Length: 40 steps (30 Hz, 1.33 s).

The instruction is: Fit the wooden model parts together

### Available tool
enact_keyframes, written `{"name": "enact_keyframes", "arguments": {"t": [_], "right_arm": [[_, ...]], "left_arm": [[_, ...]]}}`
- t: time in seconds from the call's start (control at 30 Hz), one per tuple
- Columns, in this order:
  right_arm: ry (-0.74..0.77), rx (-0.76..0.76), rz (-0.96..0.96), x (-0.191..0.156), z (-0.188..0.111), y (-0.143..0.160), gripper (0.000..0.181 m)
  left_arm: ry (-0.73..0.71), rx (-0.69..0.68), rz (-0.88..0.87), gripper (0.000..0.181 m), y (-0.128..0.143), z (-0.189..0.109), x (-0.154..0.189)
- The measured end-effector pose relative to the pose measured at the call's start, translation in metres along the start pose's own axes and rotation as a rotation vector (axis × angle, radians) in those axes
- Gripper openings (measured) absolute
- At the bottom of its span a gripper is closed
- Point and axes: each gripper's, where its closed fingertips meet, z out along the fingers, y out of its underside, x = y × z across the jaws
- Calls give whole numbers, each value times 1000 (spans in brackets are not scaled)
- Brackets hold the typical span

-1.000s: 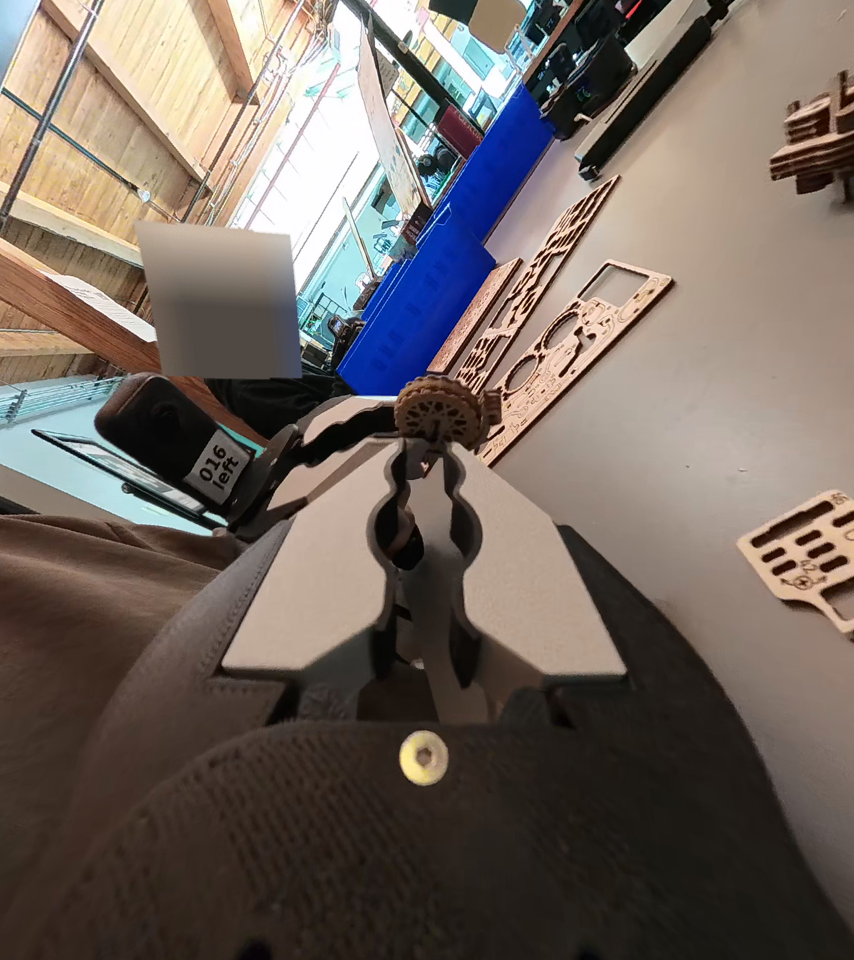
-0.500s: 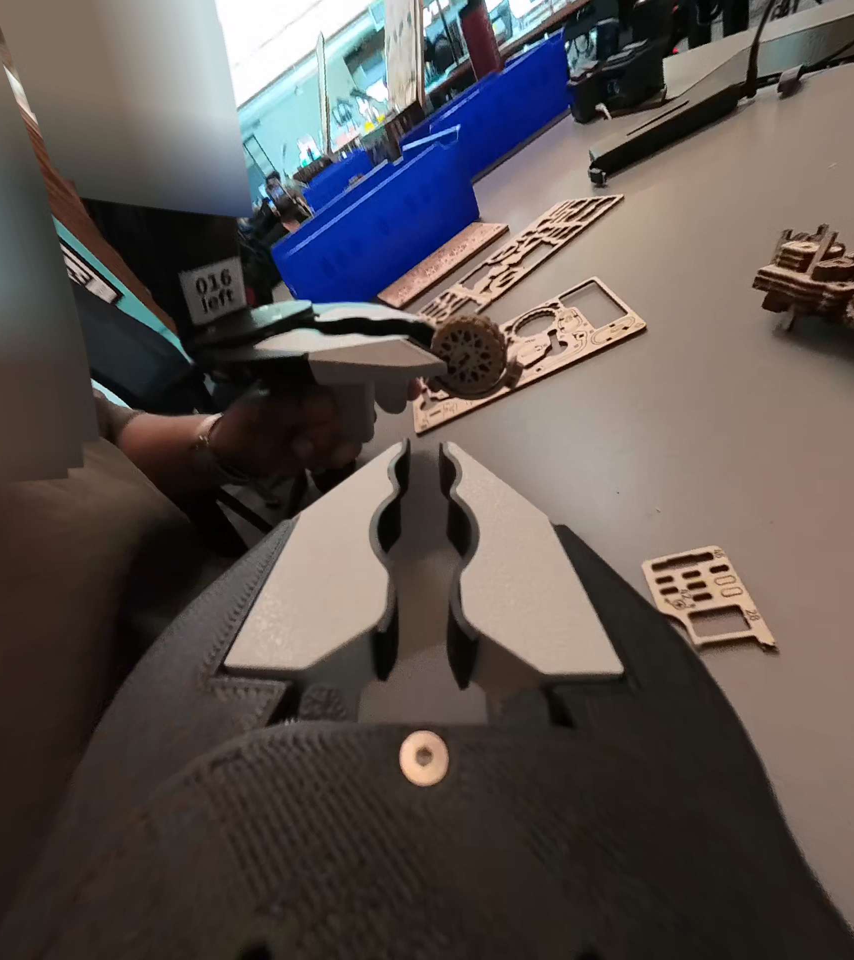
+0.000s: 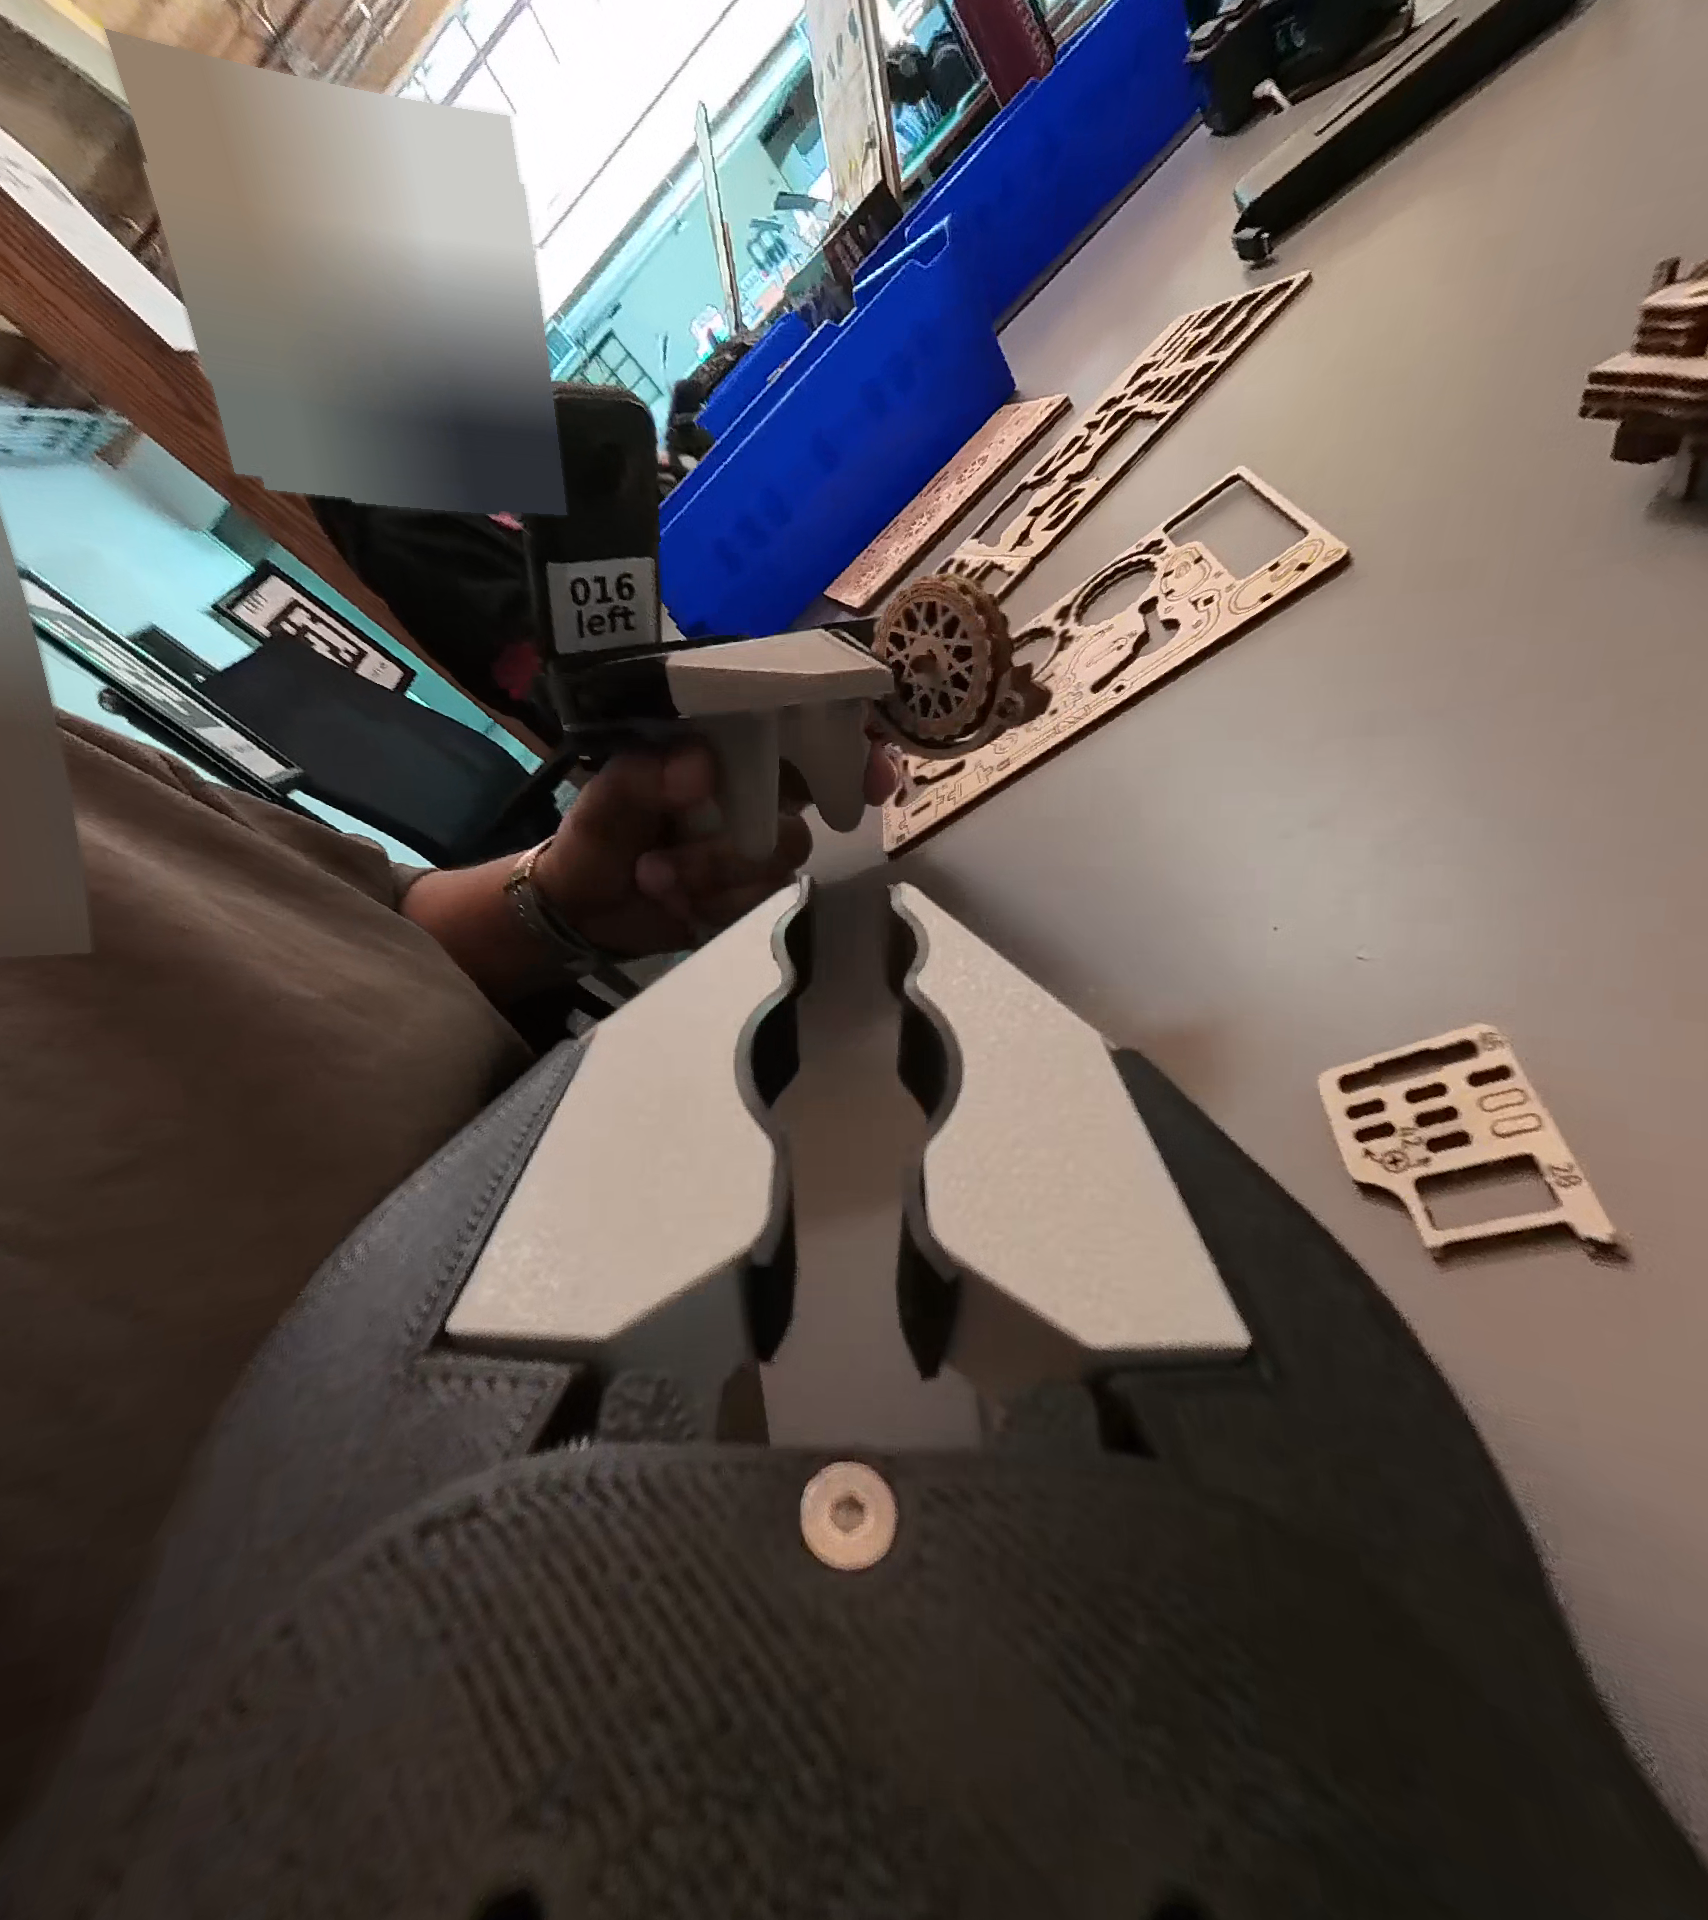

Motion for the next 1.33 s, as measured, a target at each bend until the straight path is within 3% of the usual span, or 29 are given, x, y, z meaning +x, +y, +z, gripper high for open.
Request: {"name": "enact_keyframes", "arguments": {"t": [0.27,0.5,0.6,0.73,0.8,1.1,1.33], "right_arm": [[-86,65,187,6,-5,-11,14],[-107,103,315,18,-5,-17,14],[-13,93,200,24,-4,-19,4],[225,61,-143,34,-7,-24,4],[283,62,-210,37,-10,-27,5],[169,36,-27,39,-11,-19,7],[110,25,38,36,-6,-16,6]], "left_arm": [[-2,-20,-227,10,4,1,-19],[16,-23,-310,10,3,1,-24],[21,-28,-339,10,4,1,-25],[32,-32,-270,10,4,3,-18],[42,-34,-214,10,3,6,-13],[18,0,60,10,-2,15,3],[-19,-4,-63,10,-3,19,-15]]}}
